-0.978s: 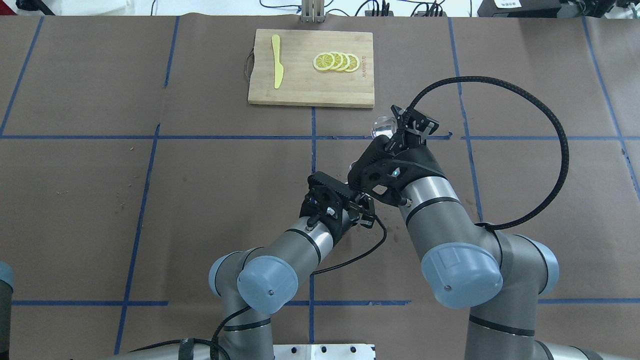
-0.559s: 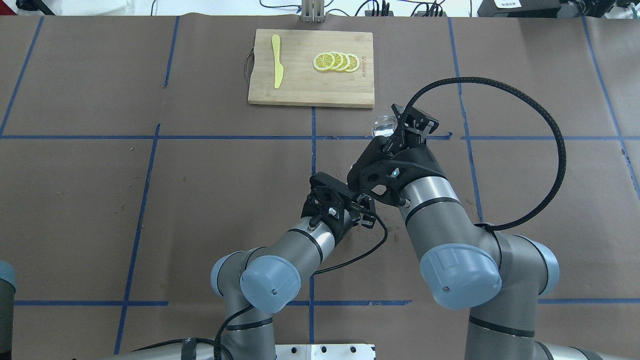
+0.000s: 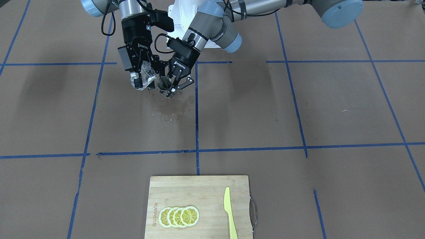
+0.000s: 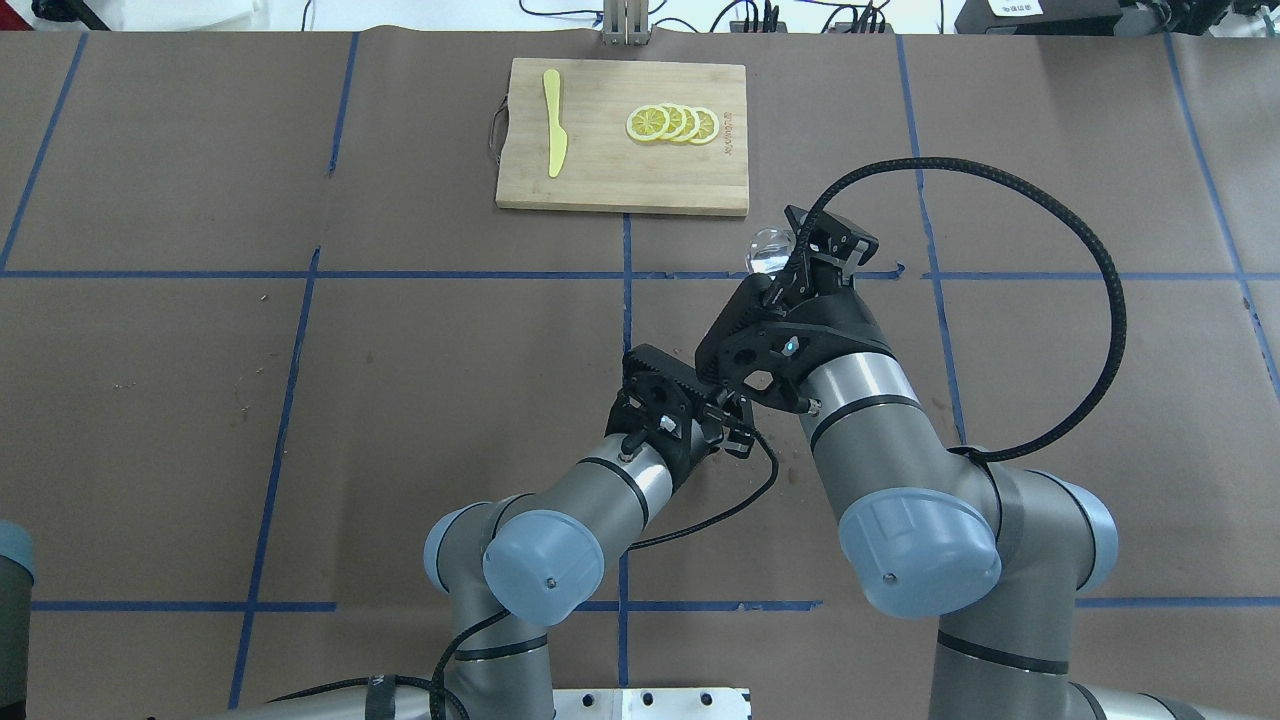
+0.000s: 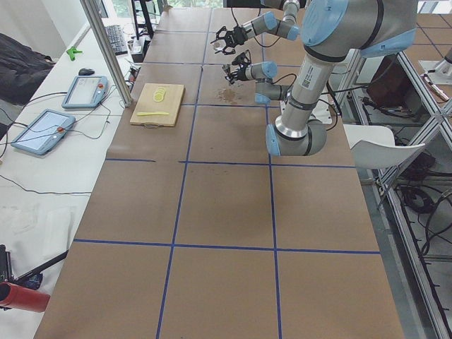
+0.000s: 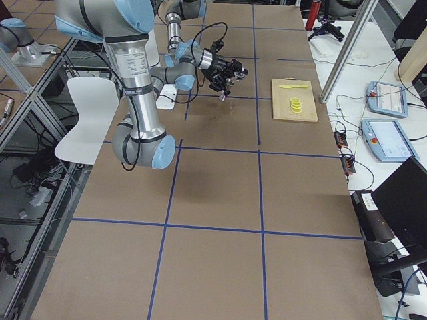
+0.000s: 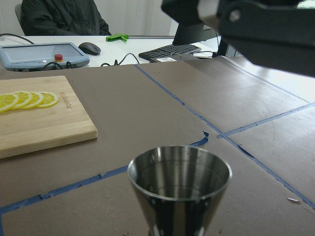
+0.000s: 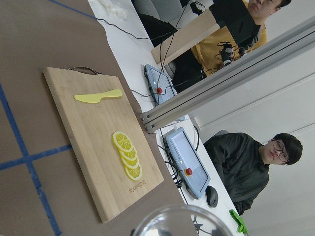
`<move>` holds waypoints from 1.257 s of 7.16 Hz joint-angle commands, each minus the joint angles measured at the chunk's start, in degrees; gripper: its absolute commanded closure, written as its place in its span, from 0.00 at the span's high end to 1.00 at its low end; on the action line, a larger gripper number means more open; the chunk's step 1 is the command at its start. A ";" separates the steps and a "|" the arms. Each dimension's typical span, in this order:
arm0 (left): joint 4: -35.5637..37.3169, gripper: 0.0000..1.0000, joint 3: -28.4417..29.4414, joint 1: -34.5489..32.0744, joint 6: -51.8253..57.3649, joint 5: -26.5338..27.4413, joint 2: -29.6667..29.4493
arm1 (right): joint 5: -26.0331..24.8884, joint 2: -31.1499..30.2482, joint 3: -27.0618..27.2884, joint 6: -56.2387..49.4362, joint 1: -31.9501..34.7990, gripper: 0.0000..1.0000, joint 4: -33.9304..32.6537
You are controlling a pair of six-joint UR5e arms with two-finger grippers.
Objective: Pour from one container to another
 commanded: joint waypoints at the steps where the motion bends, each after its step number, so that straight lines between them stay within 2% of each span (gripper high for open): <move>1: 0.05 0.00 0.09 -0.01 0.00 -0.21 0.00 | -0.52 -0.01 -0.08 -0.88 0.00 0.00 0.00; 9: -0.04 0.00 1.32 -0.01 0.00 -0.21 -1.32 | -2.20 -0.01 0.10 -1.06 -0.26 0.00 0.00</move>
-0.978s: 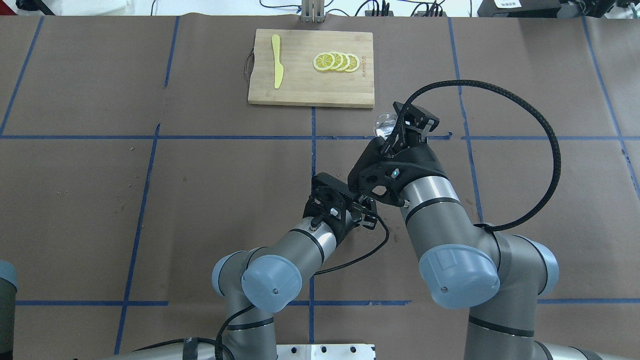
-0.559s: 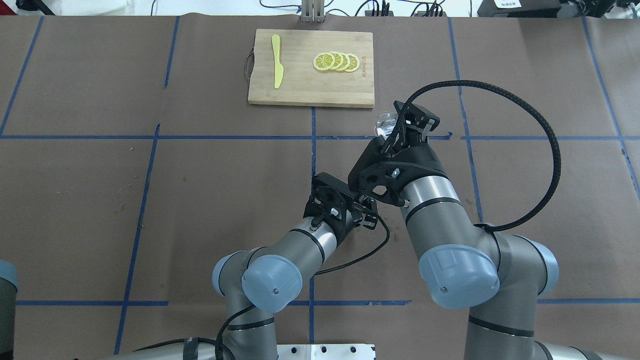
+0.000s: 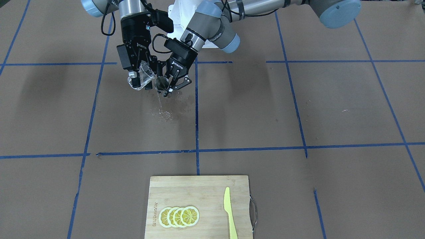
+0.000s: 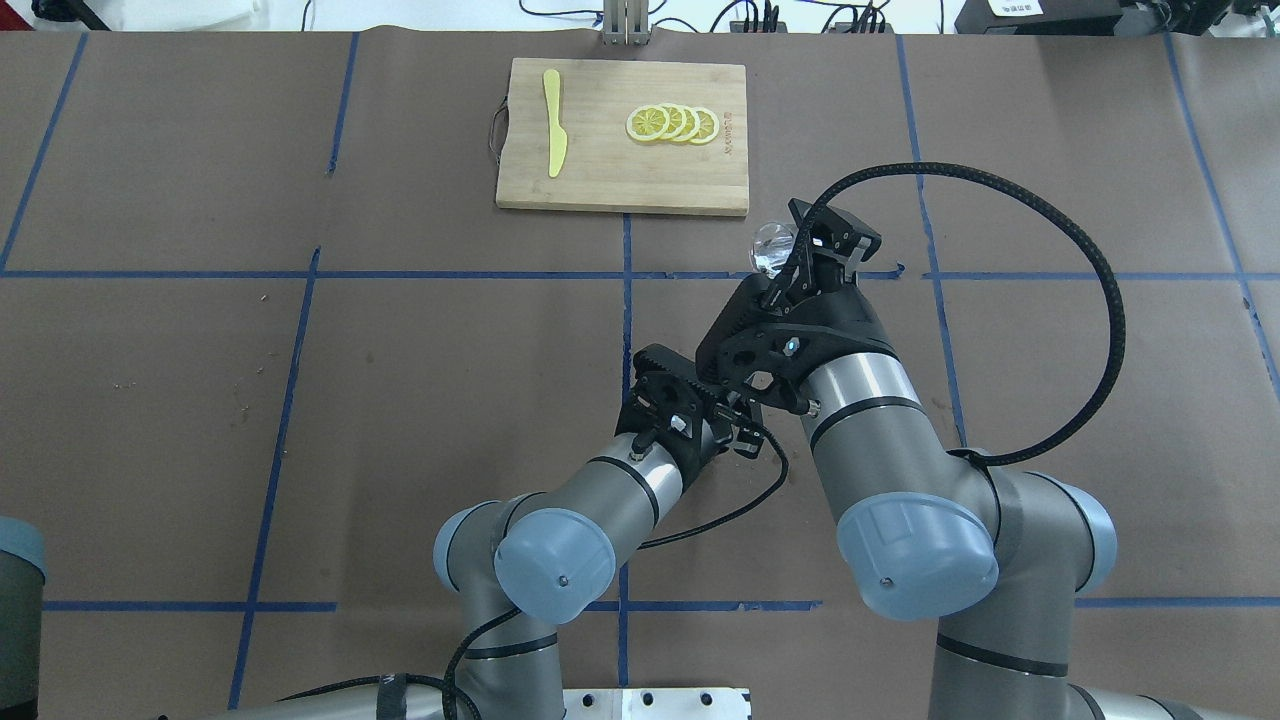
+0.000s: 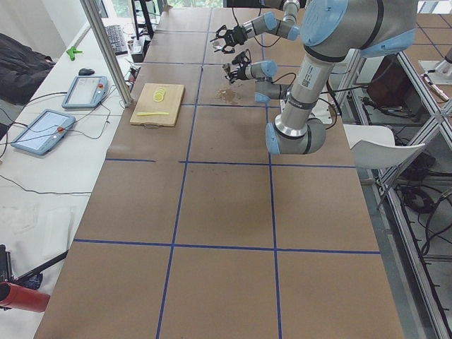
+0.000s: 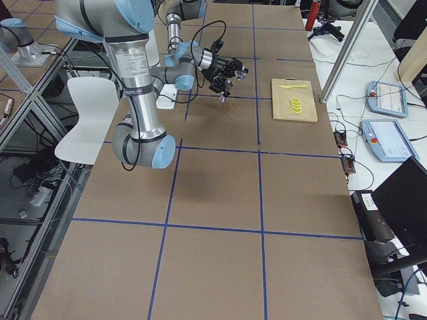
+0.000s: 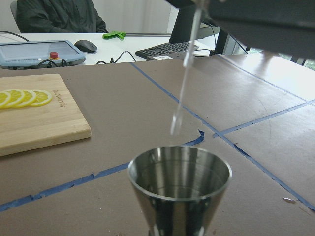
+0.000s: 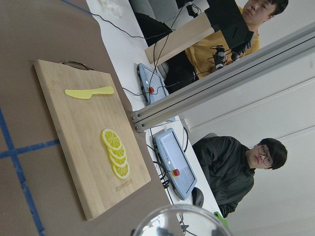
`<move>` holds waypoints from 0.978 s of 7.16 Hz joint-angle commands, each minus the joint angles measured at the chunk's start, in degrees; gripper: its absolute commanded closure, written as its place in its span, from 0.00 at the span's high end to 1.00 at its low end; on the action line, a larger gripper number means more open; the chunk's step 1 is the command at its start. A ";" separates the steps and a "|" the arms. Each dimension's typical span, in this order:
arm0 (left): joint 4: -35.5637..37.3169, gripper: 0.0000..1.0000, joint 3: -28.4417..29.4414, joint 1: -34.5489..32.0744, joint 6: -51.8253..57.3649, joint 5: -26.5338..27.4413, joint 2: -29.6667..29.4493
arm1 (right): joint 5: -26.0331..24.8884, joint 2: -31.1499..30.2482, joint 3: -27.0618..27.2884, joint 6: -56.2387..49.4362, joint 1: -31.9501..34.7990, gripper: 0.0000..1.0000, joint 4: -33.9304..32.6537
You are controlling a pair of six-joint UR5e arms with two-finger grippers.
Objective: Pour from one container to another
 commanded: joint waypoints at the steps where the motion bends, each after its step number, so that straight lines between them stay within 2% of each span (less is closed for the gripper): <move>1: 0.00 0.00 0.39 0.07 0.00 0.00 -0.32 | -0.60 0.03 0.02 -0.01 -0.15 0.00 0.00; 7: 0.00 0.00 0.74 -0.02 0.00 0.00 -0.77 | -5.77 0.82 -0.51 -2.46 -2.34 0.00 -1.67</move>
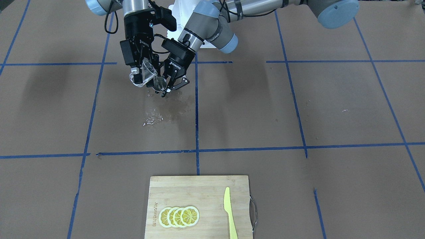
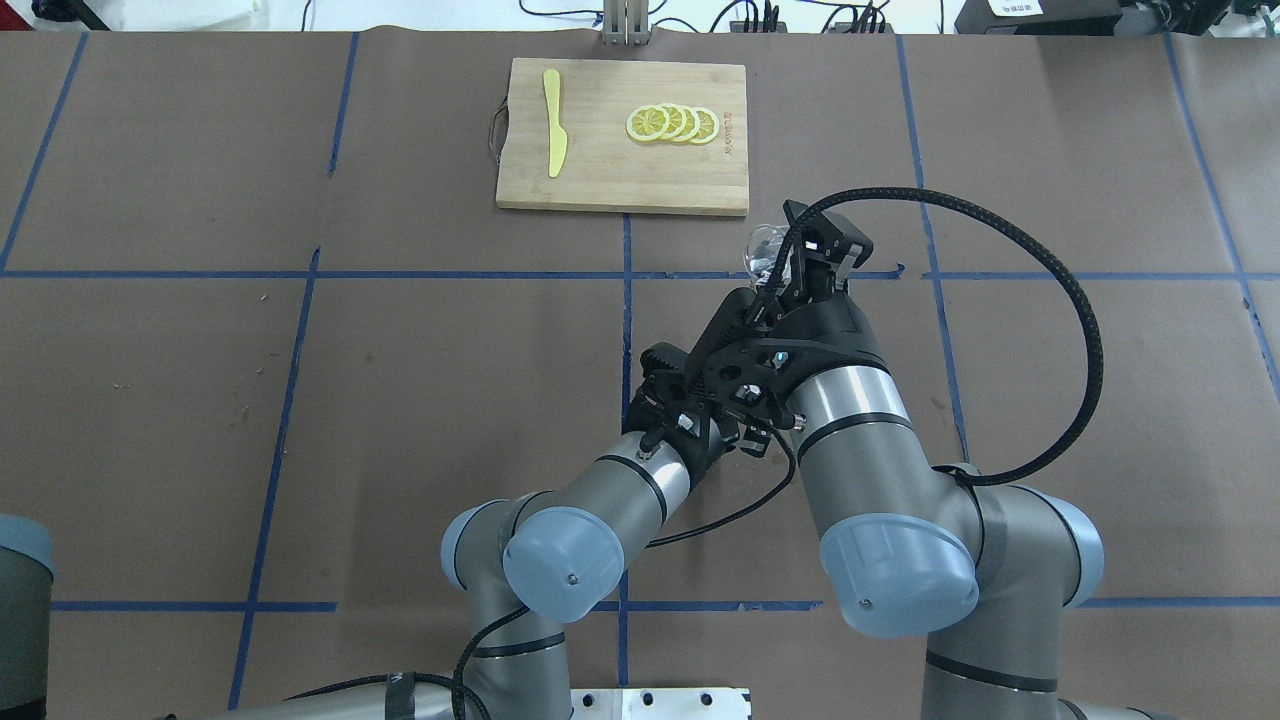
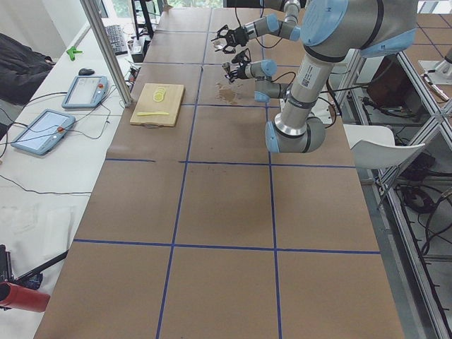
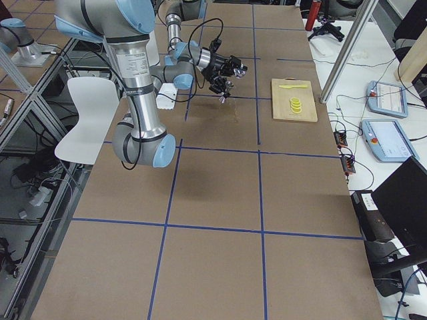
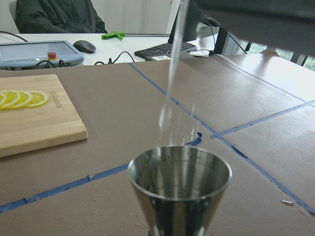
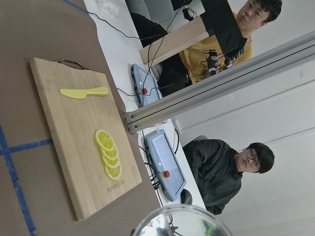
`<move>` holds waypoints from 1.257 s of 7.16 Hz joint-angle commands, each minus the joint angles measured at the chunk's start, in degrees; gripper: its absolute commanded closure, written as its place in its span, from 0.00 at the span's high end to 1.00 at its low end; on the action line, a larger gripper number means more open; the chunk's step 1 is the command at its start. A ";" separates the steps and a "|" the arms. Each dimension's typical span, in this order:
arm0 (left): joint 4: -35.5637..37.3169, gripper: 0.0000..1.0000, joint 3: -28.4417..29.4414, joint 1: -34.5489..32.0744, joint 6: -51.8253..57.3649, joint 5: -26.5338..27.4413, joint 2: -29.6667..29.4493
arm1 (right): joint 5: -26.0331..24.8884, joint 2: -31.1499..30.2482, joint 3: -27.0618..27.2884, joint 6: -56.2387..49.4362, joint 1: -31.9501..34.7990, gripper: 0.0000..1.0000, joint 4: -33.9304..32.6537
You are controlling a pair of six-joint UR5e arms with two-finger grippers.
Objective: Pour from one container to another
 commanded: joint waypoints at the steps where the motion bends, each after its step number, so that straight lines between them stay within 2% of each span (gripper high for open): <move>1: 0.00 0.00 0.00 0.00 0.00 0.00 0.00 | -1.97 0.12 -0.54 -0.58 -1.00 0.00 -0.41; 9: 0.00 0.00 0.00 0.00 0.00 0.00 -0.18 | -3.99 0.30 -0.72 -5.85 -1.18 0.00 -0.41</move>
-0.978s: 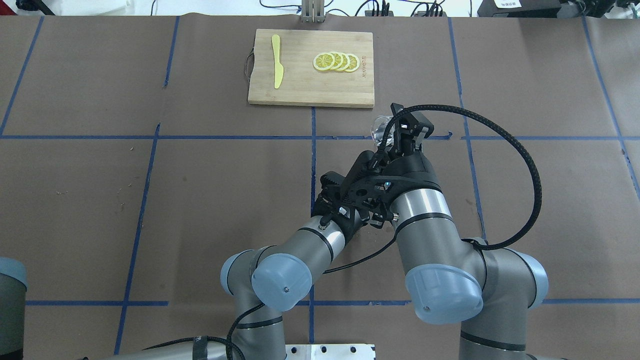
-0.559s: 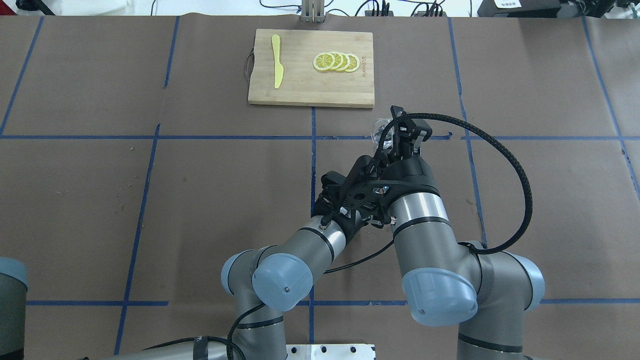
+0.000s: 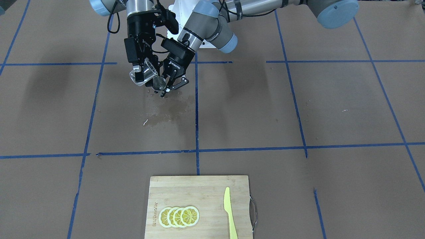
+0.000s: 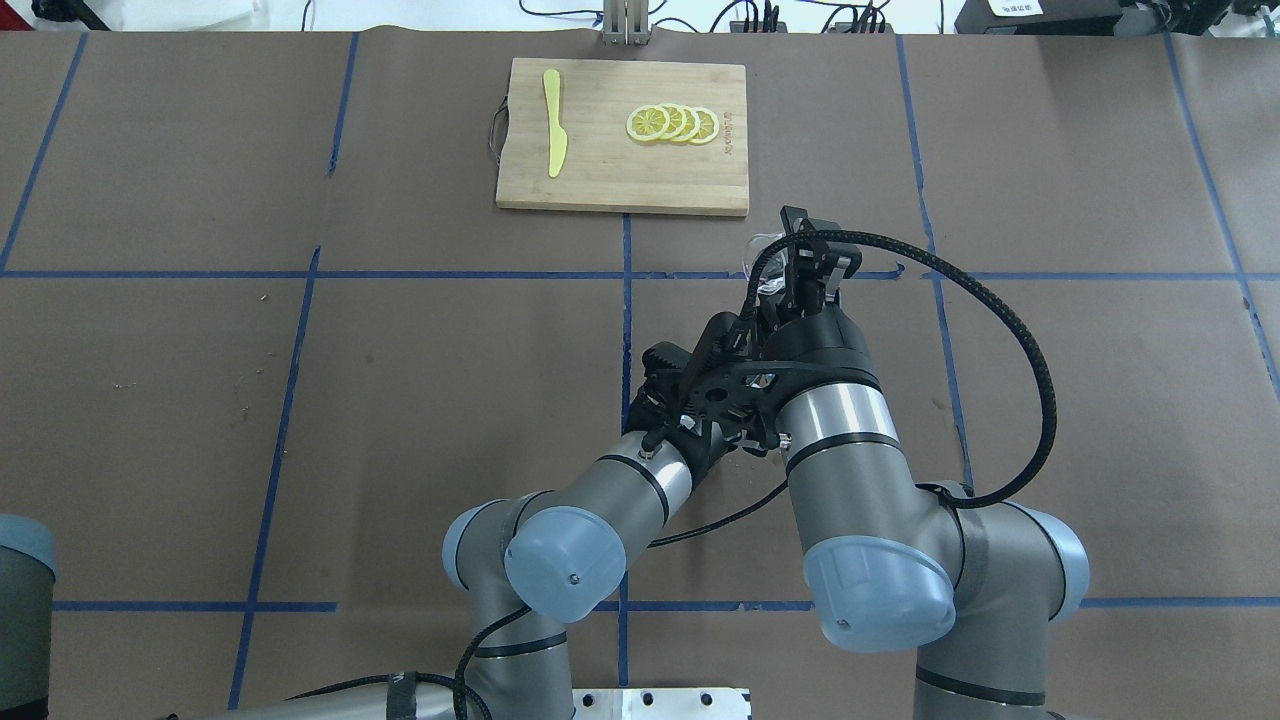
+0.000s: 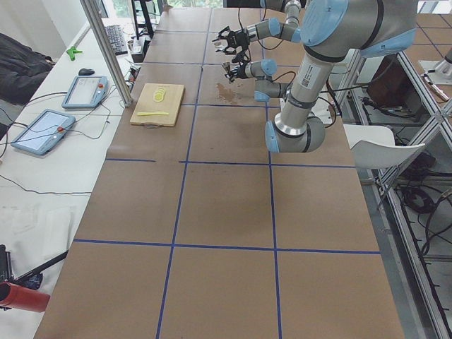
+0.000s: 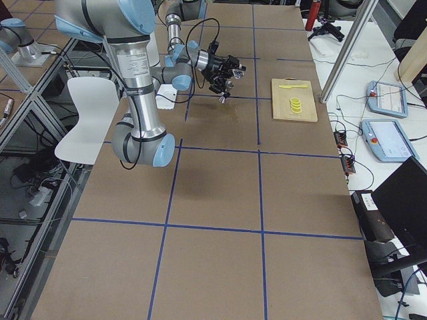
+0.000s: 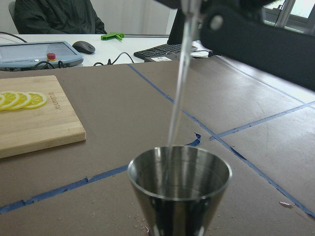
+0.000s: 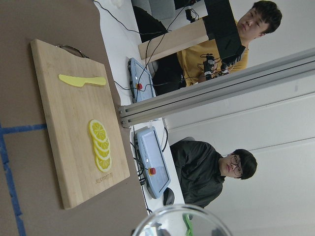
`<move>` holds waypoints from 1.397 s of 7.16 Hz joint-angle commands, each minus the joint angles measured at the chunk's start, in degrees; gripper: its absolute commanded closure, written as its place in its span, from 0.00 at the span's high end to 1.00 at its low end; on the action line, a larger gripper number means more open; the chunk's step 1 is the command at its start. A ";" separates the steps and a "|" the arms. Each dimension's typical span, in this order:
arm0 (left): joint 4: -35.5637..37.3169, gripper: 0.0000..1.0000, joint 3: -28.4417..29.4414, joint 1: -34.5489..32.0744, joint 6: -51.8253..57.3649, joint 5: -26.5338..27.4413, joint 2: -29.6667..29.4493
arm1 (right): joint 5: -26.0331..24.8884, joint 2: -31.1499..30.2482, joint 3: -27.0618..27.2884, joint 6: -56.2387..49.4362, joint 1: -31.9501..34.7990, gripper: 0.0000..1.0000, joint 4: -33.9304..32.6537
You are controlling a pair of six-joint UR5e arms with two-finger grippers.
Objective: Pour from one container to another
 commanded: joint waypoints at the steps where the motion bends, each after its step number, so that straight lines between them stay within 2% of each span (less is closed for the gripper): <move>1: 0.00 0.00 0.09 0.00 0.00 0.00 0.00 | -0.36 0.04 0.13 -1.61 0.09 0.00 0.00; 10: 0.00 0.00 0.17 0.00 0.00 0.00 0.00 | -3.26 0.13 -0.13 -8.04 0.18 0.00 0.00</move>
